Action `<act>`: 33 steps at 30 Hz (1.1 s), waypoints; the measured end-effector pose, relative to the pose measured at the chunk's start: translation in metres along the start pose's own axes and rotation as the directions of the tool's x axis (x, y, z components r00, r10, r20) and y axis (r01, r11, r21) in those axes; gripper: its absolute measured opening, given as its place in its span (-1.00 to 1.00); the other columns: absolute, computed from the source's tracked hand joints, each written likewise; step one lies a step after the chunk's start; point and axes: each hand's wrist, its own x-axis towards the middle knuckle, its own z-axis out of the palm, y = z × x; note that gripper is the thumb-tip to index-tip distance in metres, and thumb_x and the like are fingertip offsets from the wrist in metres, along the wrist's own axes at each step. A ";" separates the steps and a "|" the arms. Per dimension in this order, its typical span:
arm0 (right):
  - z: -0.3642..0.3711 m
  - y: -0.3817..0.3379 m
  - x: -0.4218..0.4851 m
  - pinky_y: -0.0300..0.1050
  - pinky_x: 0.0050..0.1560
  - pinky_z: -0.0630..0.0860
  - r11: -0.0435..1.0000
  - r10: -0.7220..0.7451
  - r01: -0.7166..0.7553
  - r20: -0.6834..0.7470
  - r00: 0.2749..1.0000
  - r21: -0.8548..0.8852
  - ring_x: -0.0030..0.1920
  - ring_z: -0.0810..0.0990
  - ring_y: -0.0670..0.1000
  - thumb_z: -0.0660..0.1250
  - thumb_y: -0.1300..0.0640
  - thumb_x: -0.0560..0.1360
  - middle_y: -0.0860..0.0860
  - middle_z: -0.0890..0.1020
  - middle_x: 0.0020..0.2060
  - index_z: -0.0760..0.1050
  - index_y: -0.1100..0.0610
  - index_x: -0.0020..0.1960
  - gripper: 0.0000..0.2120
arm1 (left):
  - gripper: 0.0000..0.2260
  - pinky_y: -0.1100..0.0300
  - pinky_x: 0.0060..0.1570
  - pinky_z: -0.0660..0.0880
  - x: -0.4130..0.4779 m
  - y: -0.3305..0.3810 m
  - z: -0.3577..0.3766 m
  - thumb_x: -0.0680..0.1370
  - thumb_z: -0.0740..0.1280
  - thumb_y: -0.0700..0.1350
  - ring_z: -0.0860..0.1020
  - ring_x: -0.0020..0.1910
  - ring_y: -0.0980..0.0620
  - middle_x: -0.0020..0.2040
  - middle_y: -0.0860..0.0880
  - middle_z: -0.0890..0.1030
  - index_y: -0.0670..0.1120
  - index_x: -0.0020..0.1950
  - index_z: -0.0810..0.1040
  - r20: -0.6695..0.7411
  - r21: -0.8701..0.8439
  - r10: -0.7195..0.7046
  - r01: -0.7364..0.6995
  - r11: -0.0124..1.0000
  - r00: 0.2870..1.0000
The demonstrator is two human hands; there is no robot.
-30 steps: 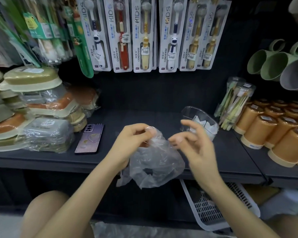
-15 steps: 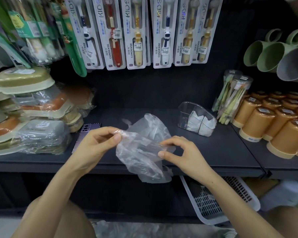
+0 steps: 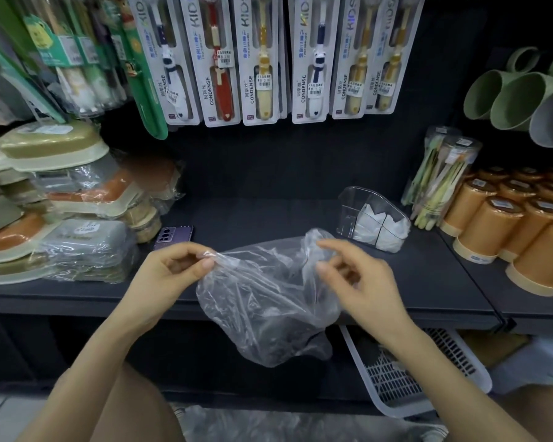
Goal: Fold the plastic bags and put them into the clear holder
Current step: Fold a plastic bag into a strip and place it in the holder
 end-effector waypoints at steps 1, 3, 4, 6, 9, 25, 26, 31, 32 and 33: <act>-0.001 0.004 0.006 -0.33 -0.17 0.43 0.993 0.036 -0.033 0.024 0.999 -0.118 -0.26 0.55 -0.19 0.41 0.04 0.47 -0.17 0.58 -0.32 0.50 -0.25 0.15 -0.69 | -0.74 0.39 -0.12 0.52 0.000 0.000 0.001 0.45 0.36 -0.28 0.62 -0.18 0.20 -0.20 0.08 0.69 0.08 -0.26 0.69 -0.001 -0.010 -0.005 0.005 1.000 1.000; 0.000 0.013 0.015 -0.37 -0.19 0.34 0.952 0.130 -0.084 0.140 0.982 -0.295 -0.25 0.50 -0.25 0.41 -0.01 0.47 -0.15 0.53 -0.34 0.52 -0.24 0.17 -0.70 | -0.71 0.38 -0.11 0.52 0.002 -0.003 0.002 0.46 0.35 -0.30 0.62 -0.16 0.19 -0.19 0.08 0.69 0.09 -0.25 0.69 -0.002 -0.005 -0.010 0.010 1.000 1.000; 0.002 0.016 0.018 -0.37 -0.20 0.33 0.940 0.170 -0.102 0.188 0.967 -0.327 -0.25 0.48 -0.24 0.41 -0.04 0.47 -0.13 0.53 -0.34 0.55 -0.23 0.12 -0.76 | -0.70 0.38 -0.11 0.52 0.002 -0.005 0.002 0.47 0.35 -0.31 0.62 -0.16 0.19 -0.19 0.07 0.69 0.09 -0.25 0.69 0.001 0.000 -0.011 0.011 1.000 1.000; 0.008 0.019 0.021 -0.28 -0.19 0.35 0.931 0.191 -0.106 0.217 0.957 -0.350 -0.26 0.47 -0.21 0.41 -0.06 0.45 -0.11 0.55 -0.33 0.60 -0.19 -0.07 -0.94 | -0.68 0.37 -0.10 0.53 0.003 -0.006 0.002 0.47 0.35 -0.32 0.62 -0.15 0.18 -0.18 0.07 0.69 0.10 -0.24 0.69 0.007 0.010 -0.011 0.011 1.000 1.000; 0.011 0.023 0.023 -0.28 -0.16 0.40 0.950 0.225 -0.169 0.199 0.954 -0.264 -0.25 0.51 -0.25 0.45 -0.01 0.42 -0.18 0.62 -0.31 0.59 -0.14 -0.23 -0.92 | -0.65 0.39 -0.11 0.52 0.002 -0.006 -0.002 0.48 0.34 -0.36 0.62 -0.17 0.19 -0.20 0.08 0.69 0.09 -0.24 0.69 0.002 0.034 -0.005 0.005 0.999 1.000; -0.022 -0.032 0.046 -0.21 -0.08 0.36 0.960 0.001 0.039 0.145 0.989 -0.276 -0.16 0.44 -0.12 0.37 -0.03 0.49 -0.15 0.54 -0.31 0.68 -0.06 -0.18 -0.86 | -0.61 0.35 0.08 0.43 0.039 0.033 -0.008 0.25 0.39 -0.07 0.55 0.07 0.24 0.04 0.16 0.65 -0.03 0.08 0.60 0.099 0.157 0.035 -0.051 0.986 0.994; -0.018 -0.039 0.050 -0.26 -0.11 0.32 0.953 -0.025 0.070 0.154 0.988 -0.294 -0.18 0.43 -0.14 0.37 -0.04 0.49 -0.16 0.52 -0.33 0.67 -0.06 -0.18 -0.85 | -0.66 0.38 0.05 0.43 0.040 0.044 0.012 0.31 0.43 -0.03 0.56 0.06 0.22 0.04 0.10 0.65 -0.05 0.07 0.62 0.180 0.183 0.062 -0.096 0.978 0.982; -0.015 -0.046 0.062 -0.32 -0.21 0.34 0.999 0.026 -0.025 0.078 0.997 -0.024 -0.31 0.49 -0.19 0.39 0.03 0.49 -0.19 0.56 -0.39 0.68 -0.05 -0.18 -0.89 | -0.82 0.35 -0.12 0.43 0.044 0.051 0.073 0.53 0.32 0.01 0.56 -0.17 0.22 -0.14 0.06 0.65 -0.04 -0.01 0.65 0.252 0.291 0.157 -0.230 0.929 0.955; -0.018 -0.044 0.061 -0.35 -0.22 0.36 0.996 0.059 -0.064 0.077 0.995 0.056 -0.31 0.51 -0.22 0.39 0.05 0.49 -0.20 0.58 -0.39 0.69 -0.02 -0.14 -0.90 | -0.81 0.33 -0.11 0.46 0.045 0.049 0.076 0.51 0.33 0.03 0.57 -0.17 0.19 -0.14 0.05 0.66 -0.05 -0.02 0.65 0.245 0.232 0.142 -0.200 0.952 0.959; -0.021 -0.043 0.058 -0.38 -0.22 0.39 0.988 0.087 -0.097 0.085 0.993 0.117 -0.31 0.53 -0.25 0.39 0.08 0.49 -0.21 0.60 -0.38 0.69 0.03 -0.11 -0.90 | -0.80 0.30 -0.08 0.49 0.046 0.046 0.078 0.50 0.34 0.03 0.60 -0.14 0.15 -0.13 0.05 0.67 -0.05 -0.02 0.65 0.245 0.192 0.129 -0.178 0.965 0.961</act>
